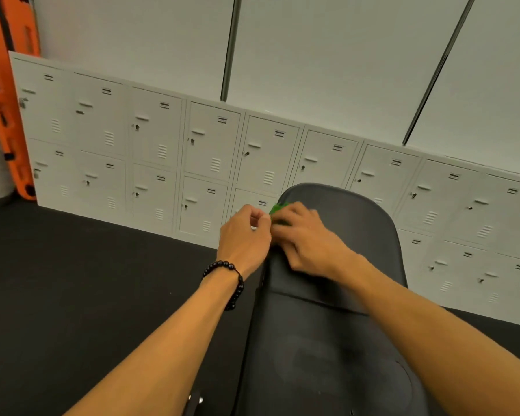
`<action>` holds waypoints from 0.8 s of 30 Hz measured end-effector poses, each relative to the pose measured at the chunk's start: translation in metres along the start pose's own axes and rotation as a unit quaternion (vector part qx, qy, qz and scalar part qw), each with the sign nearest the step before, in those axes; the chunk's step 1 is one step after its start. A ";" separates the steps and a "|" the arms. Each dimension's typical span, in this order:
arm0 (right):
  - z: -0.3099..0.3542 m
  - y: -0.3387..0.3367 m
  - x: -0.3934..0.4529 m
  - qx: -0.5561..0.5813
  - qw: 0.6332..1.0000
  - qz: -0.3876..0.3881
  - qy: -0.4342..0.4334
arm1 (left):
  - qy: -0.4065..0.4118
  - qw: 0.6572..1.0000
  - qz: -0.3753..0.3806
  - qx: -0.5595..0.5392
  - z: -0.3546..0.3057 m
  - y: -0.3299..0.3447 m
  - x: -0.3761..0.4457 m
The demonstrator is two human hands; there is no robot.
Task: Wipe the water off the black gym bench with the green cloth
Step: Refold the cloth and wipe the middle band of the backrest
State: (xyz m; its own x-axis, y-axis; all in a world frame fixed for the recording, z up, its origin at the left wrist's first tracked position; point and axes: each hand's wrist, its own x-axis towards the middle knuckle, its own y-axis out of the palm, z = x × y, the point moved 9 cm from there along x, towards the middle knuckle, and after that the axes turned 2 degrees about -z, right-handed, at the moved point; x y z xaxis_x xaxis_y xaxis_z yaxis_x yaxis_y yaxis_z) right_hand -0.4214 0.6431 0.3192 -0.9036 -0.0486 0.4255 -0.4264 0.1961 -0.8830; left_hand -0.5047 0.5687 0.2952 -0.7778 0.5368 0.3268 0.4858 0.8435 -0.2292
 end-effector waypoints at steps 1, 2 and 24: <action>-0.019 -0.002 0.013 -0.006 0.999 -0.012 0.047 | 0.004 1.000 0.018 0.001 -0.004 0.004 0.003; -0.036 -0.006 0.025 -0.017 0.996 -0.021 0.090 | 0.009 0.999 0.035 0.004 -0.010 0.010 0.009; -0.173 -0.052 -0.100 0.138 0.818 -0.114 0.546 | 0.059 0.887 0.254 0.382 -0.024 0.130 0.014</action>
State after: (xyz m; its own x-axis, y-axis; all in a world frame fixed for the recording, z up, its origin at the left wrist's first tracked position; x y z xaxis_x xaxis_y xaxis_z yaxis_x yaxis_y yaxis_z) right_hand -0.3016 0.8076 0.3571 -0.2881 0.8807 0.3760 -0.7086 0.0680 -0.7023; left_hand -0.4429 0.6868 0.2925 -0.4668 0.8802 0.0860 0.3160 0.2568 -0.9134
